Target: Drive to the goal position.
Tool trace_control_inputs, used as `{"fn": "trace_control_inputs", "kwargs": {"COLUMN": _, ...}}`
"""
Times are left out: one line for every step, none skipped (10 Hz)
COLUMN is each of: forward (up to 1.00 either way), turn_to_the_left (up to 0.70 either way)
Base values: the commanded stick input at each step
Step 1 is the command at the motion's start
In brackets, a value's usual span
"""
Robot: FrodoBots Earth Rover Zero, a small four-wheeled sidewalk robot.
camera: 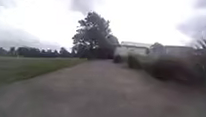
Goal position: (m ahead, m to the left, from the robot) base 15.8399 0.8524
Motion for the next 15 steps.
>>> {"fn": "trace_control_inputs", "kwargs": {"forward": 1.0, "turn_to_the_left": 0.0}}
{"fn": "trace_control_inputs", "kwargs": {"forward": 1.0, "turn_to_the_left": 0.0}}
{"fn": "trace_control_inputs", "kwargs": {"forward": 1.0, "turn_to_the_left": 0.0}}
{"fn": "trace_control_inputs", "kwargs": {"forward": 1.0, "turn_to_the_left": 0.0}}
{"fn": "trace_control_inputs", "kwargs": {"forward": 1.0, "turn_to_the_left": 0.0}}
{"fn": "trace_control_inputs", "kwargs": {"forward": 1.0, "turn_to_the_left": -0.27}}
{"fn": "trace_control_inputs", "kwargs": {"forward": 1.0, "turn_to_the_left": -0.27}}
{"fn": "trace_control_inputs", "kwargs": {"forward": 1.0, "turn_to_the_left": -0.27}}
{"fn": "trace_control_inputs", "kwargs": {"forward": 1.0, "turn_to_the_left": -0.27}}
{"fn": "trace_control_inputs", "kwargs": {"forward": 1.0, "turn_to_the_left": -0.27}}
{"fn": "trace_control_inputs", "kwargs": {"forward": 1.0, "turn_to_the_left": -0.27}}
{"fn": "trace_control_inputs", "kwargs": {"forward": 1.0, "turn_to_the_left": -0.27}}
{"fn": "trace_control_inputs", "kwargs": {"forward": 1.0, "turn_to_the_left": -0.27}}
{"fn": "trace_control_inputs", "kwargs": {"forward": 1.0, "turn_to_the_left": -0.27}}
{"fn": "trace_control_inputs", "kwargs": {"forward": 1.0, "turn_to_the_left": -0.27}}
